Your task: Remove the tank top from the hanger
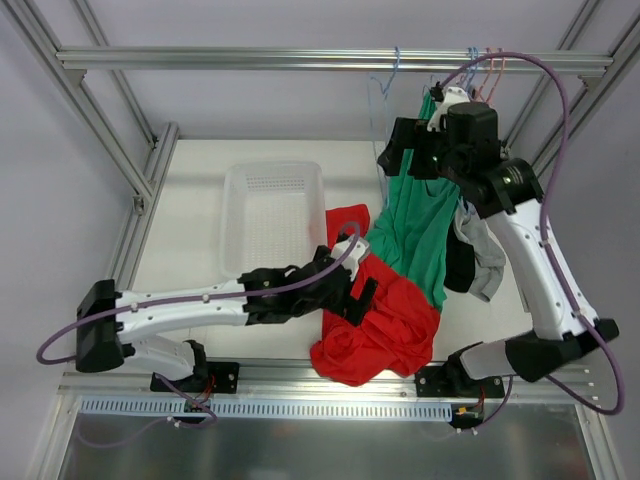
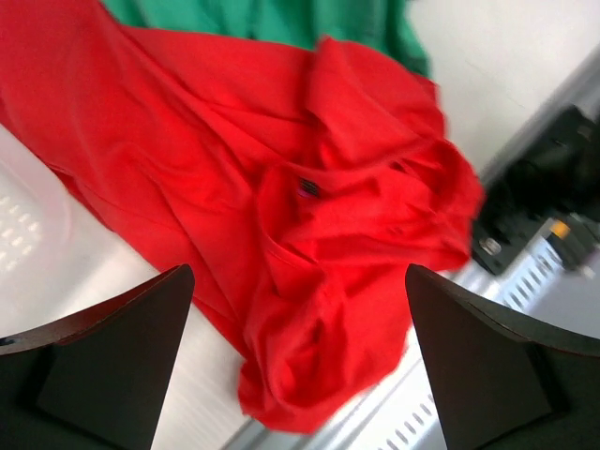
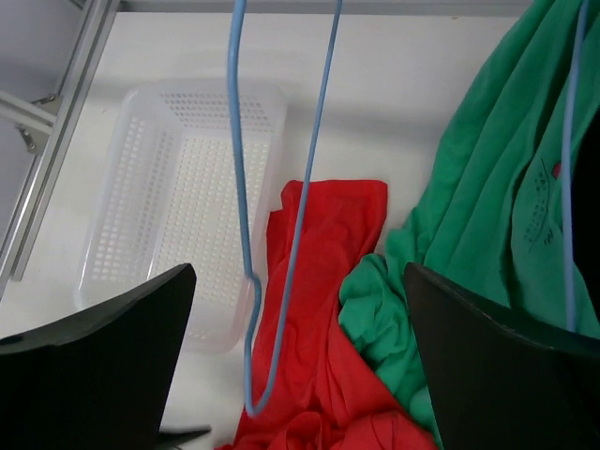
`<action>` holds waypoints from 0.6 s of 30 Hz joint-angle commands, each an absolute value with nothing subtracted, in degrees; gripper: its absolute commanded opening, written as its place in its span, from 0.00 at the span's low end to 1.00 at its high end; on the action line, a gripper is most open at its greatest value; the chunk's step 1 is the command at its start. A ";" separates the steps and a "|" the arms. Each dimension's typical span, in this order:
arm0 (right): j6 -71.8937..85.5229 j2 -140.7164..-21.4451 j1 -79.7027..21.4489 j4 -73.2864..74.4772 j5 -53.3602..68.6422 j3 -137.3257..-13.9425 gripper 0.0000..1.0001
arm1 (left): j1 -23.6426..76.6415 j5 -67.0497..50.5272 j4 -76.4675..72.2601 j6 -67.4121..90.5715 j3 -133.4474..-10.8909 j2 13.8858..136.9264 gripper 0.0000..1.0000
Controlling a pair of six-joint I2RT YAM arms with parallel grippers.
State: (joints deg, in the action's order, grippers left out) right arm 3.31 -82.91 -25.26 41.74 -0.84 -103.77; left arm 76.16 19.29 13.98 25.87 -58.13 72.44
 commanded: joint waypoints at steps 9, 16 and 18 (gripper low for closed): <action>-6.06 -47.75 -25.23 53.86 -5.80 -88.97 0.99 | 69.96 9.68 20.04 24.60 -73.04 99.13 0.99; -6.68 -35.17 -25.31 57.13 -4.75 -82.80 1.00 | 71.89 2.37 19.95 33.21 -70.67 109.85 0.91; -6.51 -34.46 -25.22 57.22 -4.05 -82.53 0.99 | 72.07 3.60 19.95 35.94 -68.92 109.87 0.54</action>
